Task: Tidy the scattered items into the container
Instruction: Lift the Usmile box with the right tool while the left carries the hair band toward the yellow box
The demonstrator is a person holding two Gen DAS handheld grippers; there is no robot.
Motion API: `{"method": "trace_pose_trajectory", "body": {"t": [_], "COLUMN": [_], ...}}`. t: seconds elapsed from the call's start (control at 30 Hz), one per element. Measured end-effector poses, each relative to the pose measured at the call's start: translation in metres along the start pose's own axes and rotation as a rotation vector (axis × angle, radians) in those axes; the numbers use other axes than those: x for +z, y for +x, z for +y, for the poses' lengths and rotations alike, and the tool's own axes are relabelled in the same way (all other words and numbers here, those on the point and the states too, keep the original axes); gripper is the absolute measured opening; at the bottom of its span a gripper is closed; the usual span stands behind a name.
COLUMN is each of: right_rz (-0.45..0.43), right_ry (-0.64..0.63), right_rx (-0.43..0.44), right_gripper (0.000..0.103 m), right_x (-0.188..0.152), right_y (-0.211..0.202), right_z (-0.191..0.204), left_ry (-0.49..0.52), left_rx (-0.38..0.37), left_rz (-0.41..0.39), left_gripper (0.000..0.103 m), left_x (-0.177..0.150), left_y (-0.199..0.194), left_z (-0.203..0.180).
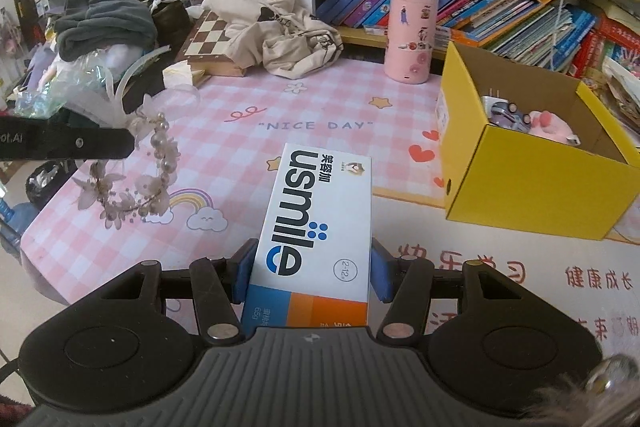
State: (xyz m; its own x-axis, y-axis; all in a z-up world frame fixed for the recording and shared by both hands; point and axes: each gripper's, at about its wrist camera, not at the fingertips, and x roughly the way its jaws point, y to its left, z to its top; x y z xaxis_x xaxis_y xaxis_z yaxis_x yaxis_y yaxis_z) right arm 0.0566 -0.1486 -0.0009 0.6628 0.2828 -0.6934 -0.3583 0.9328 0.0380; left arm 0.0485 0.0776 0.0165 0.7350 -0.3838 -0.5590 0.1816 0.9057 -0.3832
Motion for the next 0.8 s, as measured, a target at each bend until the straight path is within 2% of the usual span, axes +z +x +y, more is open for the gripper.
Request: {"method": "trace_pose_trajectory", "body": {"t": [0.3,0.8], "right_rz": [-0.010,-0.013], "right_ry": [0.034,0.091], "right_rx": [-0.042,-0.133], "right_gripper": [0.053,0.053], "right_x": [-0.011,-0.025], "right_y": [-0.015,-0.035], "right_z": [0.001,-0.017], "left_ry": [0.017,0.059], "left_rx": [-0.040,-0.135], "left_rz": [-0.004,0.025], "left_gripper": [0.000,0.000], "left_x": [-0.006,-0.008], "left_y": [-0.008,0.006], "left_z": [-0.004,-0.029]}}
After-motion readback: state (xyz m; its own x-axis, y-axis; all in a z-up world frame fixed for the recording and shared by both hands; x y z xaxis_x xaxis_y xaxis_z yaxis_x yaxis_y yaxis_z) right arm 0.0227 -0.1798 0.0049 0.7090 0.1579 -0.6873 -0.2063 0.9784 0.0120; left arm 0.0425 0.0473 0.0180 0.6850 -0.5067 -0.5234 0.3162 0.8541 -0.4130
